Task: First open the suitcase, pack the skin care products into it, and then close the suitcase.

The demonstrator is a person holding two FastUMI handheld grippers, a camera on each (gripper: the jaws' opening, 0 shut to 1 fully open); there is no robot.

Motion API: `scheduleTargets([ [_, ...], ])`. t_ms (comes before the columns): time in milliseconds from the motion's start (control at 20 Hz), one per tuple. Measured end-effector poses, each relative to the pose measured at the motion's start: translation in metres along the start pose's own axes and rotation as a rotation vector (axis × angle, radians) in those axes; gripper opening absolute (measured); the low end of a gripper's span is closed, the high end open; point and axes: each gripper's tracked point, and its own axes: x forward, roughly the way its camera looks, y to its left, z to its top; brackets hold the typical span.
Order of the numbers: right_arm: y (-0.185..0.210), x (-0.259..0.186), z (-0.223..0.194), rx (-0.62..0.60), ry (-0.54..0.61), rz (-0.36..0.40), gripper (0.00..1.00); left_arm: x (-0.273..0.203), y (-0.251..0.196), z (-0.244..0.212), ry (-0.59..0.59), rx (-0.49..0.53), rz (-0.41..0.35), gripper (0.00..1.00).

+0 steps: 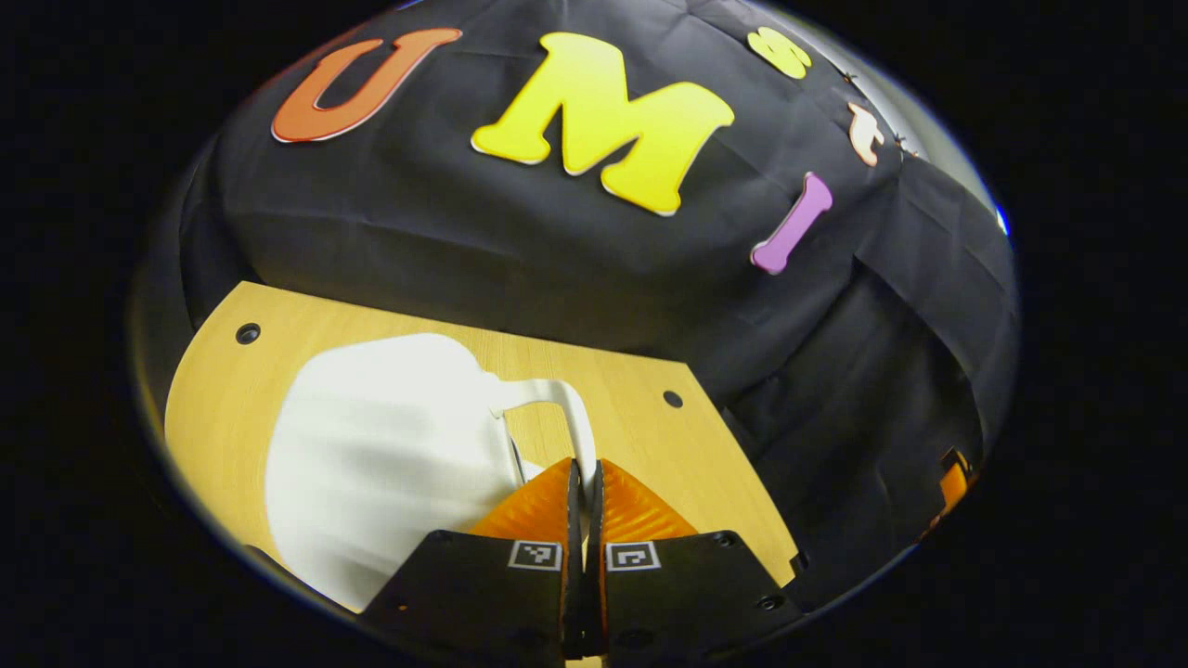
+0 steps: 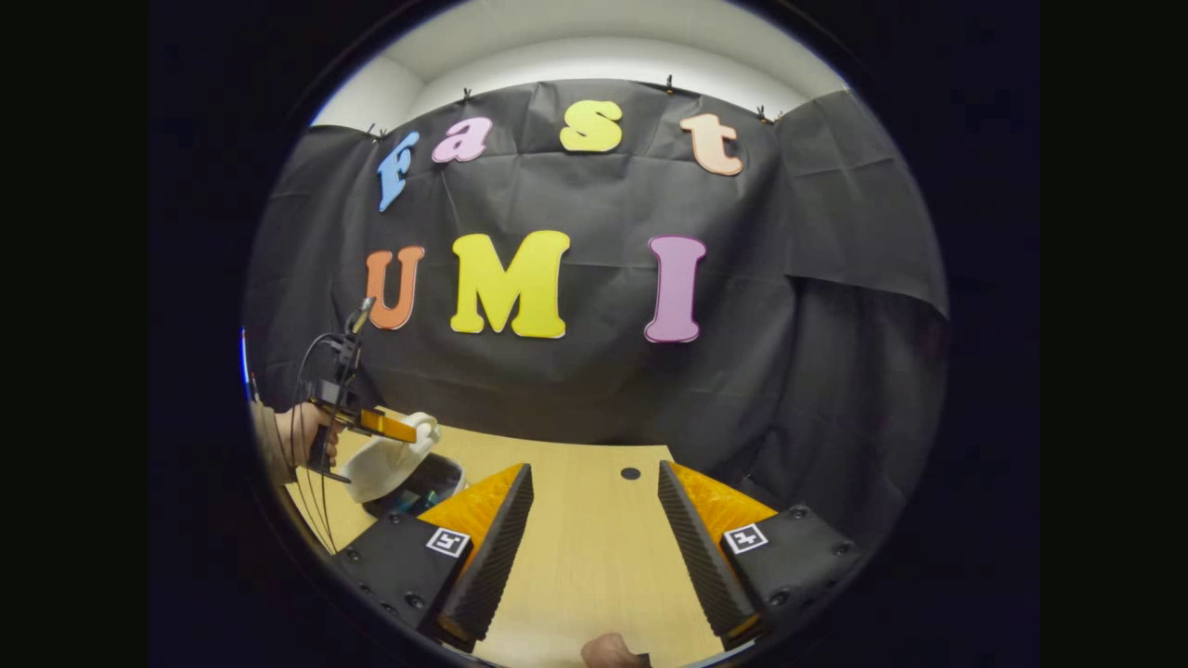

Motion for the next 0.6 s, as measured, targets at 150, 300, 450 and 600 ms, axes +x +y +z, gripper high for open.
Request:
scheduleTargets([
  [150, -0.013, 0.003, -0.009, -0.008, 0.022, -0.009, 0.8, 0.023, -0.005, -0.03, 0.084, 0.072, 0.038, 0.04],
  [300, -0.022, 0.008, -0.015, -0.003, 0.043, -0.009, 0.81, 0.037, -0.003, -0.06, 0.144, 0.11, 0.078, 0.04],
  [450, -0.032, 0.011, -0.02, -0.013, 0.056, -0.014, 0.81, 0.048, -0.002, -0.08, 0.181, 0.16, 0.107, 0.04],
  [600, -0.032, 0.018, -0.023, -0.015, 0.071, -0.009, 0.81, 0.054, -0.002, -0.098, 0.219, 0.156, 0.124, 0.04],
])
